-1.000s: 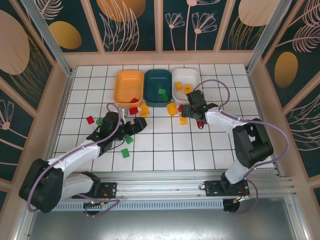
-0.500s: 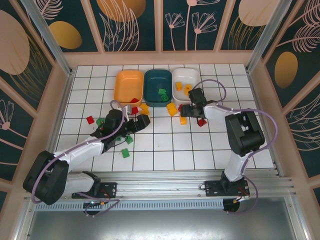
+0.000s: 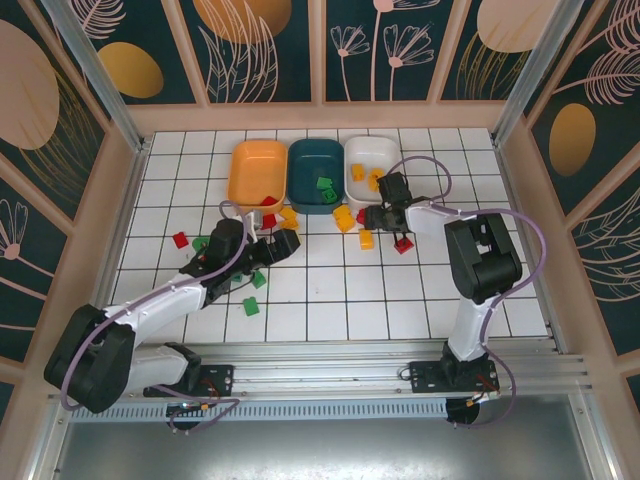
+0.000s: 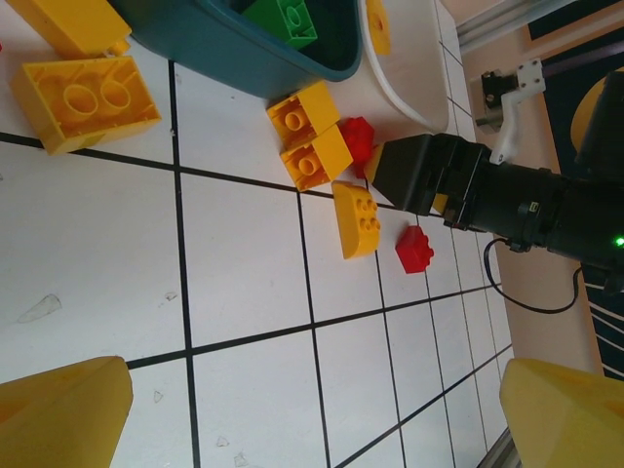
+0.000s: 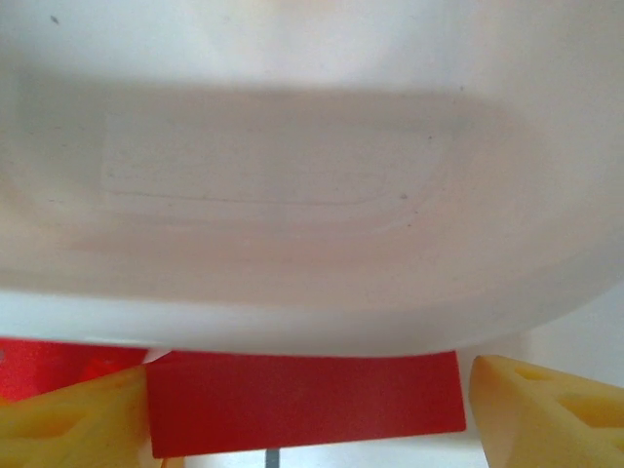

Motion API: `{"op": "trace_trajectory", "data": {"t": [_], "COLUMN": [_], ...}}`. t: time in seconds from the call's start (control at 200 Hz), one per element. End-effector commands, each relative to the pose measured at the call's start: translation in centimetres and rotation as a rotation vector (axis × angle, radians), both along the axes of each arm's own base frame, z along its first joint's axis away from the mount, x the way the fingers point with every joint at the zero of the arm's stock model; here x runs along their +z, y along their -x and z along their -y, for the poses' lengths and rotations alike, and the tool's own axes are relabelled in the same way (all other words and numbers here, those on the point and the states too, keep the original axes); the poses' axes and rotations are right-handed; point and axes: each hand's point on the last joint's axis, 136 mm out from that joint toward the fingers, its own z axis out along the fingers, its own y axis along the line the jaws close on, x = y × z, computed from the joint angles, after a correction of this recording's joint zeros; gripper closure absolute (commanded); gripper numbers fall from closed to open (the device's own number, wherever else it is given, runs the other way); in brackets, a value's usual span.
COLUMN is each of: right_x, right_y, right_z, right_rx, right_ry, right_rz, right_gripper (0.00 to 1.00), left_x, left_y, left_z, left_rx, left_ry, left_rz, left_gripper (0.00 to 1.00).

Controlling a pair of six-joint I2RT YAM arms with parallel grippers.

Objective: Sort the legos into containers by color

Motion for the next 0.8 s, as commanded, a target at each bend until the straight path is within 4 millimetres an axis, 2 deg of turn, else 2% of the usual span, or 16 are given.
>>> {"op": "trace_trajectory", "data": {"t": [0.0, 0.27, 0.41, 0.51, 0.611, 0.731, 0.796], "right_x": [0.6, -0.2, -0.1, 0.7, 2.0, 4.0, 5.6], "right_y": [-1.1, -1.9, -1.6, -1.4, -0.9, 0.1, 0.6], "right_z": [-0.4, 0.3, 0.4, 0.4, 0.8, 1.3, 1.0], "right_rx": [0.018, -0.001, -0.014, -0.014, -0.030, -0.045, -0.041], "right_ry": [-0.018, -0.009, -0.032, -0.041, -0.046, -0.058, -0.068], "right_rz": [0.037, 0.038, 0.050, 0.070, 0.095, 0.128, 0.144], "right_gripper": [0.25, 0.25, 0.32, 0.40, 0.44, 0.46, 0.47], "left_x": [1.4, 1.9, 1.9, 1.8, 1.9, 3.8, 4.8], "left_y": [-0.3, -0.5, -0.4, -0.3, -0.4, -0.7, -1.2], "left_z": [0.2, 0.3, 0.1, -0.1, -0.3, -0.9, -2.0], "left_rx": [-0.003, -0.001, 0.006, 0.010, 0.015, 0.033, 0.067], "left_ry": [-0.005, 0.000, -0.004, -0.012, -0.026, -0.057, -0.095], "left_rz": [0.044, 0.052, 0.053, 0.053, 0.057, 0.105, 0.129], "left_gripper": [0.03, 0.03, 0.03, 0.03, 0.03, 0.01, 0.01]}}
